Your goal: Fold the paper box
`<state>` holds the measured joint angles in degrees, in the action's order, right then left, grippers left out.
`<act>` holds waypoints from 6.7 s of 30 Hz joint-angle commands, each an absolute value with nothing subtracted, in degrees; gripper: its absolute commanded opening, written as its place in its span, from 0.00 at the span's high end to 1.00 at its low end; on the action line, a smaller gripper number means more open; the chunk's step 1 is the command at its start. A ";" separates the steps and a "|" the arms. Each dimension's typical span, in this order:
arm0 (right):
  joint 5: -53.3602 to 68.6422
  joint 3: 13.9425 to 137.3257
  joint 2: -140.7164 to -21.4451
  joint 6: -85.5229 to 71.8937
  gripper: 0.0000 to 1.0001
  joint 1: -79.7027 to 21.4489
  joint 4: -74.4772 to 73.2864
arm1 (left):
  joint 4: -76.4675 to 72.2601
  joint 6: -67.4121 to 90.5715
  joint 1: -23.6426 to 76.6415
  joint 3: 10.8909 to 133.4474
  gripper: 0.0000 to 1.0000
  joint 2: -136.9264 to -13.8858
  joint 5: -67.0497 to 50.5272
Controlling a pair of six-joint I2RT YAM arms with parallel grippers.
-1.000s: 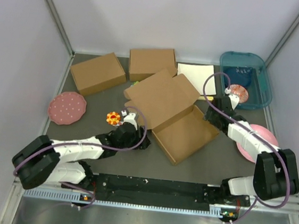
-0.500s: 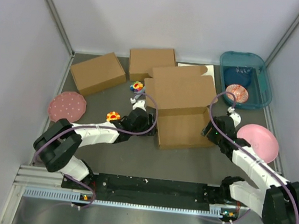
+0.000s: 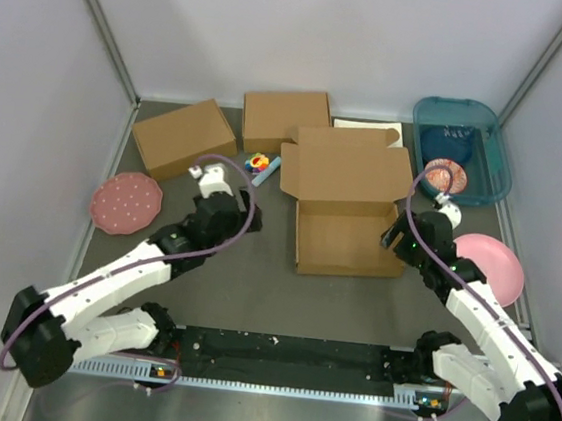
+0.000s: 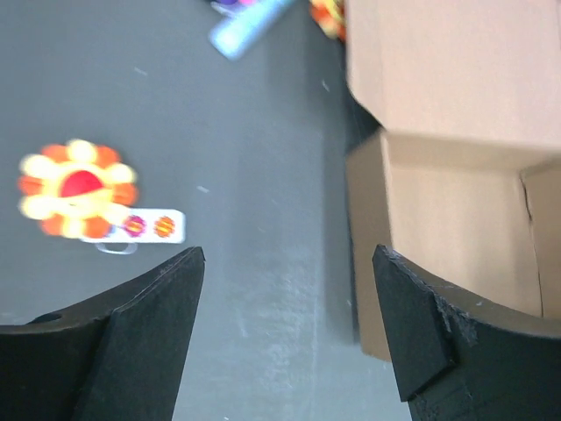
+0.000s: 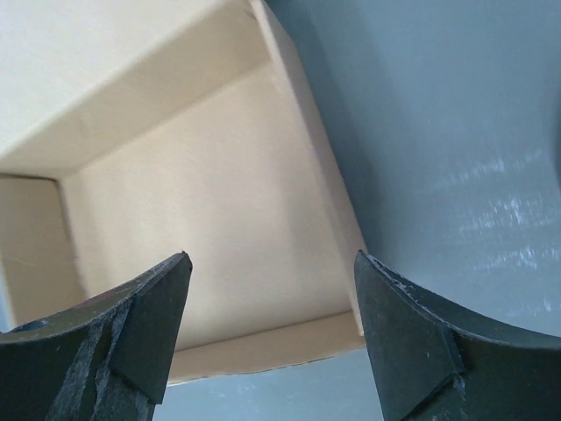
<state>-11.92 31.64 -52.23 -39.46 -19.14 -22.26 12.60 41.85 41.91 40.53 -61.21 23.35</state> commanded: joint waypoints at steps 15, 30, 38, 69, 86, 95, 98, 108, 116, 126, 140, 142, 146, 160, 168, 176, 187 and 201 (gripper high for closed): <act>-9.41 33.22 -42.54 -34.72 0.24 -19.86 -21.62 | 18.37 43.16 18.02 38.14 0.22 -68.01 22.24; -8.70 30.15 -40.69 -34.19 0.23 -19.86 -21.18 | 15.20 43.95 18.02 42.53 0.07 -79.70 19.78; -8.79 30.23 -40.34 -33.93 0.23 -19.86 -21.44 | 18.01 43.24 18.02 47.37 0.11 -86.13 21.35; -7.74 31.55 -40.34 -33.58 0.24 -19.86 -21.44 | 23.29 39.64 19.24 52.29 0.53 -74.45 18.02; -9.66 35.60 -34.28 -31.99 0.24 -19.86 -27.59 | 26.89 38.59 46.92 86.02 0.53 -85.05 23.56; -11.77 37.53 -30.76 -29.89 0.23 -19.95 -33.39 | 25.14 39.63 52.91 92.11 0.52 -100.43 18.91; -12.74 38.58 -29.62 -29.36 0.23 -19.86 -35.24 | 25.14 40.51 53.44 92.81 0.52 -105.01 17.76; -13.45 38.94 -29.35 -29.27 0.23 -19.86 -36.30 | 26.63 40.35 53.61 94.31 0.17 -110.75 17.75; -14.76 37.53 -32.95 -30.23 0.23 -19.86 -34.02 | 25.76 38.23 53.35 82.99 0.07 -95.73 28.02; -21.88 34.37 -44.90 -31.11 0.23 -19.78 -22.07 | 16.27 38.85 50.54 62.58 0.09 -88.33 27.43; -18.99 36.39 -67.67 -29.53 0.29 -19.78 -9.41 | 8.18 37.44 50.45 60.56 0.12 -96.07 23.29; -16.36 34.90 -68.03 -29.62 0.33 -19.78 -7.31 | 7.47 37.27 50.28 58.46 0.15 -95.45 22.94; -13.19 31.91 -68.90 -30.58 0.42 -20.56 -4.40 | 5.89 37.62 50.19 54.15 0.24 -93.78 22.76; -16.43 26.46 -65.48 -35.68 0.53 -33.74 -3.78 | 6.06 40.69 50.10 38.85 0.54 -79.29 21.63; -18.36 24.61 -60.30 -36.74 0.54 -39.89 -7.29 | 8.43 44.47 50.62 28.85 0.59 -66.12 18.99; -20.04 23.65 -59.15 -39.37 0.52 -46.93 -9.93 | 14.67 49.39 53.43 23.30 0.56 -56.96 19.77; -27.33 32.93 -49.05 -38.59 0.26 -47.90 -21.96 | 26.46 47.74 54.14 27.59 0.08 -37.62 33.04; -26.20 40.87 -39.99 -31.55 0.22 -46.14 -26.81 | 16.40 32.53 15.05 59.81 0.09 -73.00 -16.29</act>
<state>-28.36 39.46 -41.78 -33.54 -46.68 -25.56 14.66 37.39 23.90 45.87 -58.96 10.11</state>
